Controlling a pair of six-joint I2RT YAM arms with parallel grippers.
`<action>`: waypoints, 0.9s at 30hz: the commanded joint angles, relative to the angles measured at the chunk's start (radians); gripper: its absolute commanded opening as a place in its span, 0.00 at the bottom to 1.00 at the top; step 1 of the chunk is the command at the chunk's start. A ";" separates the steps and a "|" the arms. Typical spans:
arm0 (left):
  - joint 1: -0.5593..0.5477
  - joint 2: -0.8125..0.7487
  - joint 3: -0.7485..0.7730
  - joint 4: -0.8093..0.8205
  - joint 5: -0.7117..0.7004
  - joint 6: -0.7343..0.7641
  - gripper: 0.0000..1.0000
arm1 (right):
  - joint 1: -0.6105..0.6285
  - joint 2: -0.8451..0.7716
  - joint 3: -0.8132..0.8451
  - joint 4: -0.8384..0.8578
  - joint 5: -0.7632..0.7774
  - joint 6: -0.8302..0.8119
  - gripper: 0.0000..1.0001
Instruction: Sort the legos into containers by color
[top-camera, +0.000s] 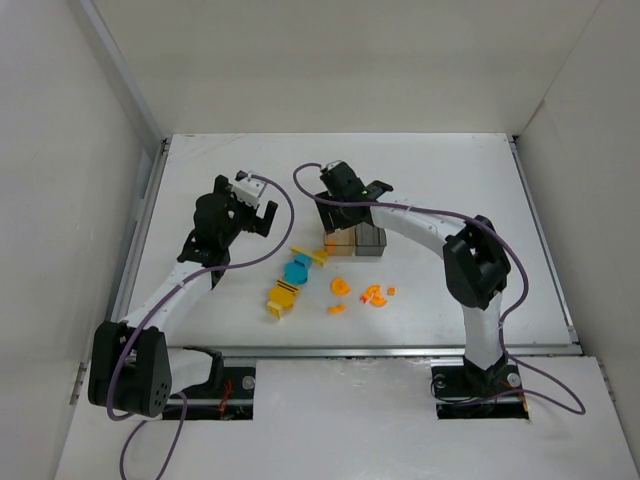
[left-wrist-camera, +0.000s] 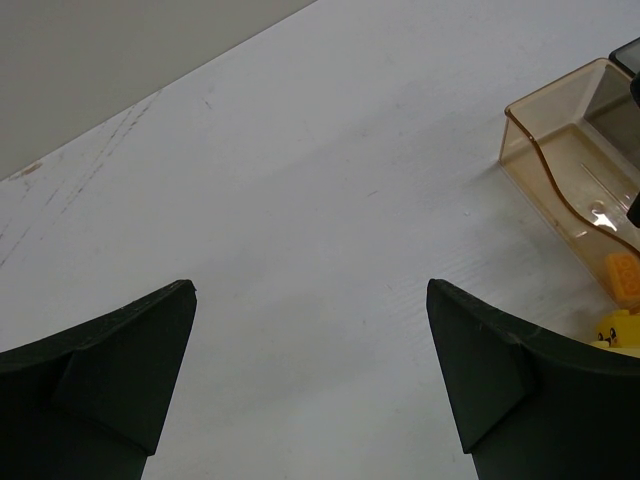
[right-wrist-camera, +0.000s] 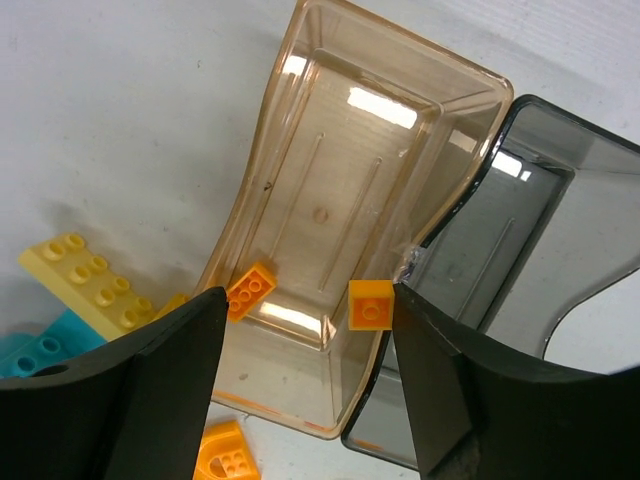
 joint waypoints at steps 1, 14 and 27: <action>-0.004 -0.033 -0.012 0.043 -0.002 0.006 0.99 | -0.013 -0.042 0.007 0.039 -0.034 -0.012 0.72; -0.004 -0.042 -0.030 0.043 -0.002 0.006 0.99 | -0.013 -0.022 0.025 0.039 -0.073 -0.021 0.29; -0.004 -0.042 -0.030 0.043 -0.002 0.006 0.99 | -0.013 -0.142 -0.009 -0.045 -0.011 0.006 0.70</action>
